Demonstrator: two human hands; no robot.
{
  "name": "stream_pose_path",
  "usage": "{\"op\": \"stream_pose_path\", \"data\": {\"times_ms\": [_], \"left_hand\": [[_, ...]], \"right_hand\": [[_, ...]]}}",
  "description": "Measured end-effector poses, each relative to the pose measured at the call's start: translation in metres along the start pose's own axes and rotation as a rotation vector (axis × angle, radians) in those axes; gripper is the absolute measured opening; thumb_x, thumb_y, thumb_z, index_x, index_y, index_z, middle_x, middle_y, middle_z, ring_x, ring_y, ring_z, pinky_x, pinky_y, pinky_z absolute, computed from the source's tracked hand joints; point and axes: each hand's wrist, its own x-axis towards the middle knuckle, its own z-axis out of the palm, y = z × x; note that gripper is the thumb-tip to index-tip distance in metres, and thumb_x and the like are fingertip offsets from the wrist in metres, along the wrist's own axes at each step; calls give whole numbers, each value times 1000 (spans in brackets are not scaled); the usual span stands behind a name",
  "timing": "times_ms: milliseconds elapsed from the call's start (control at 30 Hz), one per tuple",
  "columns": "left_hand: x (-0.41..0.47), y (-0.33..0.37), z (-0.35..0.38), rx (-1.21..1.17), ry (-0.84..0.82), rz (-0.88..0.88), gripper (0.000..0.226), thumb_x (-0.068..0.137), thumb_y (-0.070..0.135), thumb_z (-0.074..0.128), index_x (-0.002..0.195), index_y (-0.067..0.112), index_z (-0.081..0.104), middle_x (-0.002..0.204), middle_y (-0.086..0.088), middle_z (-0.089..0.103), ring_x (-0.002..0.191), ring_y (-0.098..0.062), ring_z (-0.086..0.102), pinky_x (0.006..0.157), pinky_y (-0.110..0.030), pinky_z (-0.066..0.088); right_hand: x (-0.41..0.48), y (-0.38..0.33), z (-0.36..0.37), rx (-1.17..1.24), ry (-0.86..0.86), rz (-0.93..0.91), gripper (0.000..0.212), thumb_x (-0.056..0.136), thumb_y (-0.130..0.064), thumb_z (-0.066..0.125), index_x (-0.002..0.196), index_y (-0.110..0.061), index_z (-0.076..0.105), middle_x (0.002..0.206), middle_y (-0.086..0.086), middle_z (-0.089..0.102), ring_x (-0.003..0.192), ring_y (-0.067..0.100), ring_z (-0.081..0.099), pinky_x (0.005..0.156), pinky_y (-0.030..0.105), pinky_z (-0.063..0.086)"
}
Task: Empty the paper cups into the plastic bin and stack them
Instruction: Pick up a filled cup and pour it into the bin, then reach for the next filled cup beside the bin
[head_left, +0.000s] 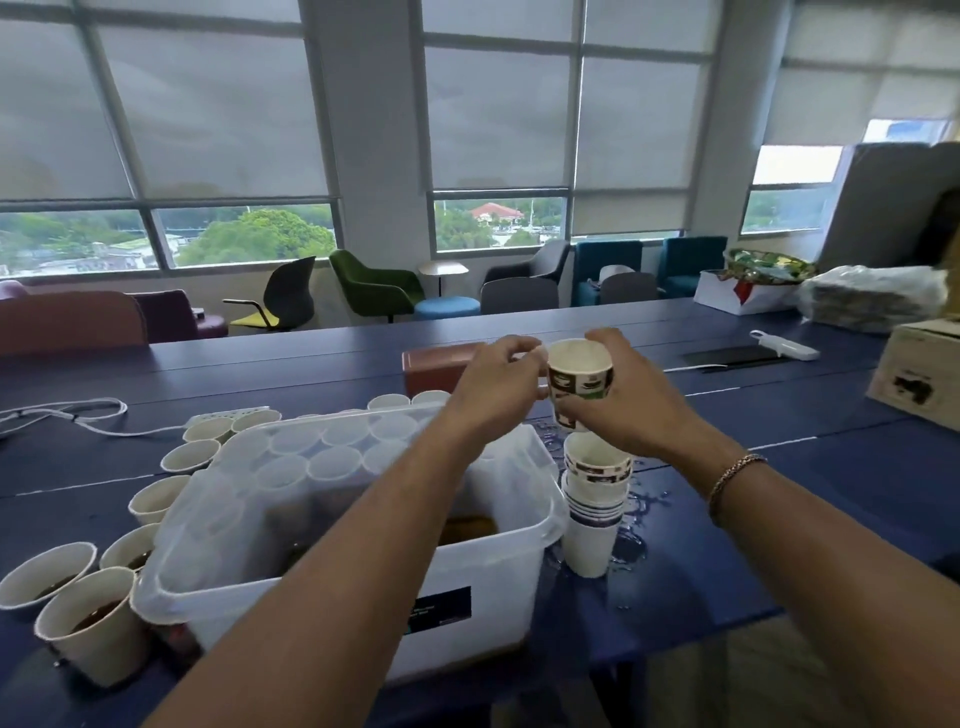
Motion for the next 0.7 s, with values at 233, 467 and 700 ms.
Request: {"op": "stream_pose_path", "data": {"times_ms": [233, 467, 700], "left_hand": [[1, -2, 32, 206, -5, 40, 36, 100, 34, 50, 132, 19, 57, 132, -4, 61, 115, -19, 59, 101, -37, 47], [11, -23, 21, 273, 71, 45, 36, 102, 37, 46, 133, 21, 57, 132, -1, 61, 110, -16, 57, 92, -29, 44], [39, -31, -1, 358, 88, 28, 33, 104, 33, 45, 129, 17, 60, 126, -1, 63, 104, -15, 55, 95, -34, 47]], "right_hand": [[-16, 27, -9, 27, -40, 79, 81, 72, -40, 79, 138, -28, 33, 125, 5, 59, 103, 23, 59, 84, 36, 52], [-14, 31, -6, 119, -140, 129, 92, 72, -53, 78, 145, -32, 26, 141, 3, 46, 119, 23, 52, 93, 36, 47], [24, 23, 5, 126, -176, 97, 28, 95, -40, 57, 117, -23, 61, 111, 2, 66, 95, 15, 62, 78, 31, 48]]}}
